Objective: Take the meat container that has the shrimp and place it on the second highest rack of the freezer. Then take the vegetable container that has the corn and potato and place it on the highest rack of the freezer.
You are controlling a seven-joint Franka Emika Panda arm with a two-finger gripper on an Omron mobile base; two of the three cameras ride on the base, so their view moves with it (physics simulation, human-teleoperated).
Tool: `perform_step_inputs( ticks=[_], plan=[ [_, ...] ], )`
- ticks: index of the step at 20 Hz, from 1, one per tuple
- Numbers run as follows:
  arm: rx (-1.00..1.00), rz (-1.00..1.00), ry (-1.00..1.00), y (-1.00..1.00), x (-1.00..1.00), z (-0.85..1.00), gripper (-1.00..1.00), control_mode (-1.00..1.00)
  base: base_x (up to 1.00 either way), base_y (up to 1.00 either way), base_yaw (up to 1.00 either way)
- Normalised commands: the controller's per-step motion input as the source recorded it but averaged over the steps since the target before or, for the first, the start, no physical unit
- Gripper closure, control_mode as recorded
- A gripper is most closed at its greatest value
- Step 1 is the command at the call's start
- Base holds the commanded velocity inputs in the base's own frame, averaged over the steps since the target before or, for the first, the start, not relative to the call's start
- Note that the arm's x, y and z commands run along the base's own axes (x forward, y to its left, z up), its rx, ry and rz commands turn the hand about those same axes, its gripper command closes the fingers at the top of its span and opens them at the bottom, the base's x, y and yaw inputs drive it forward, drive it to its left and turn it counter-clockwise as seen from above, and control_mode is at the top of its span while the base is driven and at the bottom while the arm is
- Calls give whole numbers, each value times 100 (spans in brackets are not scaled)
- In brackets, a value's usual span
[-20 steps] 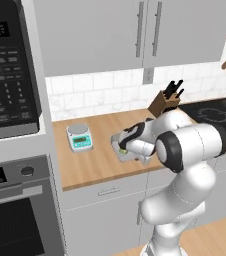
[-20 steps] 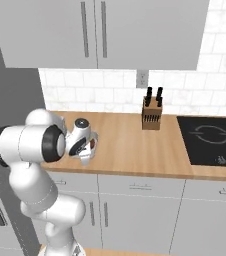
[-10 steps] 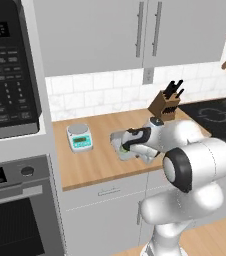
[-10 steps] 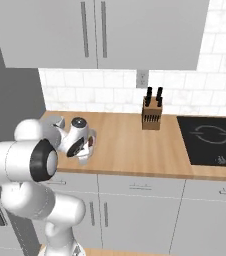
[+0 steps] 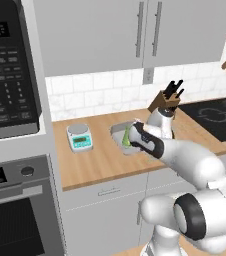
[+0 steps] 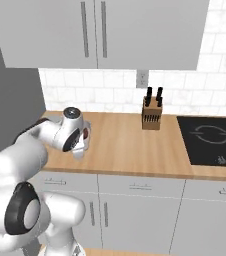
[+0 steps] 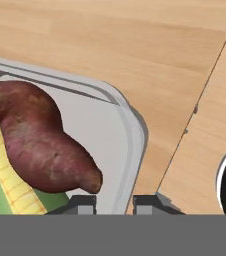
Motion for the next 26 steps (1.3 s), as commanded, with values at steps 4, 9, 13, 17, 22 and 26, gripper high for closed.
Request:
perform_step_inputs(
  ticks=[4,9,13,17,22,26],
  plan=[
    [0,0,-9,-38,-96,58,100,-100,0,0,0],
    [0,0,-8,-21,-93,44,100,-100,0,0,0],
    [0,0,-11,-2,-99,40,100,-100,0,0,0],
    [0,0,-7,0,-85,47,100,-100,0,0,0],
    [0,0,-1,0,-18,8,100,100,-79,0,0],
    [0,0,0,0,0,0,100,100,-100,0,0]
  ],
)
